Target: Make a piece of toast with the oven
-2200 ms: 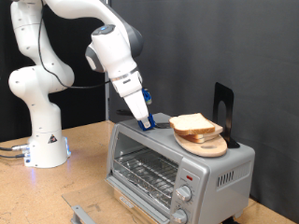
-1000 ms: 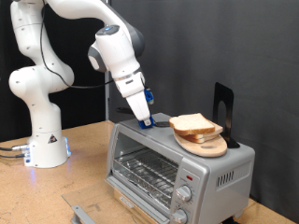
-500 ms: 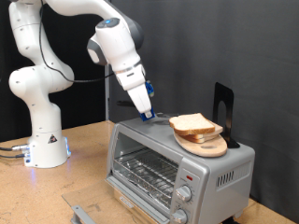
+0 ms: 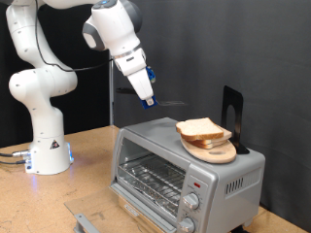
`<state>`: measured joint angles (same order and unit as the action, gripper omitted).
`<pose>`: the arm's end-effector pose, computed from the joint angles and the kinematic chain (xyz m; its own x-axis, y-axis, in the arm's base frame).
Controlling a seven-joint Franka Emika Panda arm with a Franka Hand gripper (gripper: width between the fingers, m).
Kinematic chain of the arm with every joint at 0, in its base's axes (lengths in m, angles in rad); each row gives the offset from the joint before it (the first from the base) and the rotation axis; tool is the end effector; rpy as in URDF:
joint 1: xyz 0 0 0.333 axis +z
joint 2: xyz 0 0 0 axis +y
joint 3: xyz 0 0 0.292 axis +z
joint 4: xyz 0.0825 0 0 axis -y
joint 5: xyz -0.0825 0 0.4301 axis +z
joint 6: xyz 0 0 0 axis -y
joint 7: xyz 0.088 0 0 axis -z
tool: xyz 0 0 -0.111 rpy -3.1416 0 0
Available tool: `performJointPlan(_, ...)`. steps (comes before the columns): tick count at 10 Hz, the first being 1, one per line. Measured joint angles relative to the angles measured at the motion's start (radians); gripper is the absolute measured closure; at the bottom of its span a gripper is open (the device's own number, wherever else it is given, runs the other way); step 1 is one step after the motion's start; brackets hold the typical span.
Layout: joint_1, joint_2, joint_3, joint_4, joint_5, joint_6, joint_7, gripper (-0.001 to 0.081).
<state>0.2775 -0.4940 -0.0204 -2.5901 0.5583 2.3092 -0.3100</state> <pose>0.4406 0.1289 0.3981 0.9522 0.1666 0.2561 0.2627 -0.8745 -0.4078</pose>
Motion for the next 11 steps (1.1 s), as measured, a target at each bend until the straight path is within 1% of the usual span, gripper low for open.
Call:
performJointPlan(1, 0.002, -0.006, -0.003, -0.007, 0.066, 0.042, -0.001, 0.0444)
performJointPlan(3, 0.004, -0.041, -0.02, -0.024, 0.204, 0.119, -0.003, 0.0444)
performJointPlan(4, -0.002, -0.069, -0.034, -0.037, 0.235, 0.124, 0.012, 0.0444)
performJointPlan(5, -0.029, -0.097, -0.049, -0.04, 0.173, 0.031, 0.043, 0.0444)
performJointPlan(6, -0.076, -0.122, -0.061, -0.028, 0.047, -0.126, 0.069, 0.0444)
performJointPlan(7, -0.113, -0.132, -0.06, -0.009, -0.033, -0.234, 0.078, 0.0444)
performJointPlan(9, -0.106, -0.132, -0.058, -0.029, 0.045, -0.146, 0.08, 0.0443)
performJointPlan(11, -0.113, -0.133, -0.065, -0.051, 0.119, -0.066, 0.087, 0.0443)
